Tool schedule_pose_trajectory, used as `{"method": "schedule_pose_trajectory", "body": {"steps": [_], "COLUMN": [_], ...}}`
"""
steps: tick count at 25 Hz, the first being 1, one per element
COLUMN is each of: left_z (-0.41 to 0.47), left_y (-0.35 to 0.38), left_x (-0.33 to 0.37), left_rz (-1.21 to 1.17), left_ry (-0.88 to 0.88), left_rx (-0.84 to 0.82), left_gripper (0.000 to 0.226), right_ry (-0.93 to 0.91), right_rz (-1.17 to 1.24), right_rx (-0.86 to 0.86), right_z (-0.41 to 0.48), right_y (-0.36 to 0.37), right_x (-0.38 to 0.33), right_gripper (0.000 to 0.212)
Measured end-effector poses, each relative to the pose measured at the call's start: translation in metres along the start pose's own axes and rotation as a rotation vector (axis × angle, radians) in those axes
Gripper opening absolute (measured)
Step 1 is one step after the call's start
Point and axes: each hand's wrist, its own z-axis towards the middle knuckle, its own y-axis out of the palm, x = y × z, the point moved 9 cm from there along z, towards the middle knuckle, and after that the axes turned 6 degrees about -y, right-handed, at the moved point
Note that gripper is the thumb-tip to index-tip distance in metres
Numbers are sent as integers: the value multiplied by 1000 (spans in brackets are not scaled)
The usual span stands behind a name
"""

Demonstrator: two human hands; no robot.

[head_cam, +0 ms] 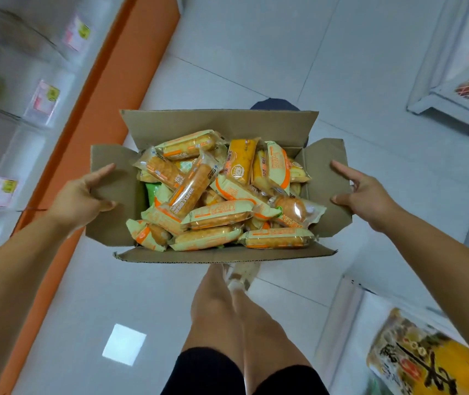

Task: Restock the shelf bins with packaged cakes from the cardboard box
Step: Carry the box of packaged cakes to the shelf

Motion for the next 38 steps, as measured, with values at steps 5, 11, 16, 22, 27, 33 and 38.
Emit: {"method": "schedule_pose_trajectory", "body": {"steps": [5, 11, 16, 22, 27, 33, 38], "left_z": [49, 81, 80, 87, 93, 116, 143], "left_y": [-7, -11, -10, -5, -26, -57, -62], "left_x": [62, 108, 128, 98, 60, 29, 16], "left_rz": [-66, -206, -335, -539, -614, -656, -695], "left_ry": [-25, -96, -160, -245, -311, -361, -385], "left_rx": [40, 95, 235, 307, 339, 366, 393], "left_gripper": [80, 86, 79, 81, 85, 83, 84], "right_ry": [-46, -96, -169, -284, -302, -292, -290], "right_rz": [-82, -155, -230, -400, -475, -496, -520], "right_rx": [-60, -146, -279, -433, -519, -575, -623], "right_z": [95, 193, 266, 326, 349, 379, 413], "right_y": [-33, -57, -56, 5, 77, 151, 193], "right_x": [-71, -153, -232, -324, -376, -405, -421], "right_gripper": [77, 76, 76, 76, 77, 77, 76]}}
